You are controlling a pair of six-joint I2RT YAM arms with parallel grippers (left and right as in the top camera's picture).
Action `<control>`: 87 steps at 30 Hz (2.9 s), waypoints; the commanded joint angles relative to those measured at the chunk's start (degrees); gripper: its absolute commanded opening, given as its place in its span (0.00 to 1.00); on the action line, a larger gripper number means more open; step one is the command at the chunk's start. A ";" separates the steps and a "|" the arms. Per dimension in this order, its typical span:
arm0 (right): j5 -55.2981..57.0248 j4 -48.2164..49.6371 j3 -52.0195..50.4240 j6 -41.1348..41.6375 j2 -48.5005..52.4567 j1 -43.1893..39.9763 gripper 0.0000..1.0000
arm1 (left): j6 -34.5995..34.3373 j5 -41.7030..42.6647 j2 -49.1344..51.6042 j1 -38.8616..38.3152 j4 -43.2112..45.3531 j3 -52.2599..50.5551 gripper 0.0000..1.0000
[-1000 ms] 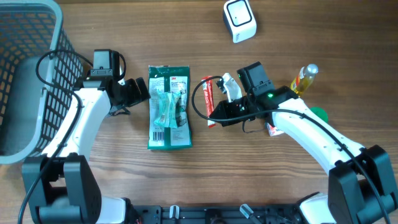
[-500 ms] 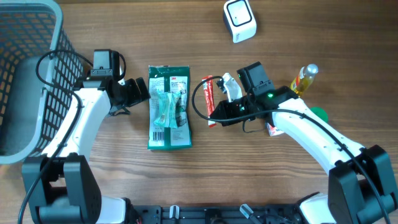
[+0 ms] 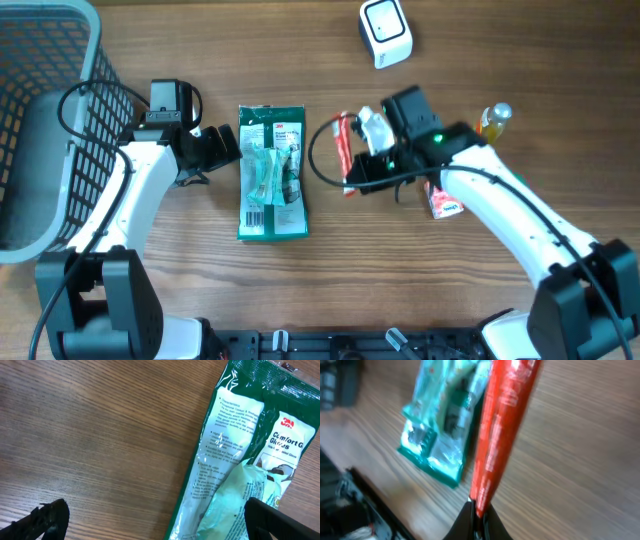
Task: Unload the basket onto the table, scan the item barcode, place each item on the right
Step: 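Carry the red tube up to the white scanner, then move the red tube right and lower it onto the table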
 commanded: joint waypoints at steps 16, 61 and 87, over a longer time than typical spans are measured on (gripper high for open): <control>58.29 11.87 21.05 -44.65 13.62 0.02 0.04 | 0.48 -0.28 0.52 0.07 0.02 -0.15 1.00; 39.17 -0.63 21.07 -7.67 8.76 -4.00 0.04 | 0.48 -0.28 0.52 0.07 0.02 -0.15 1.00; 40.87 -22.34 0.63 11.15 8.81 -4.79 0.05 | 0.48 -0.28 0.52 0.07 0.02 -0.15 1.00</control>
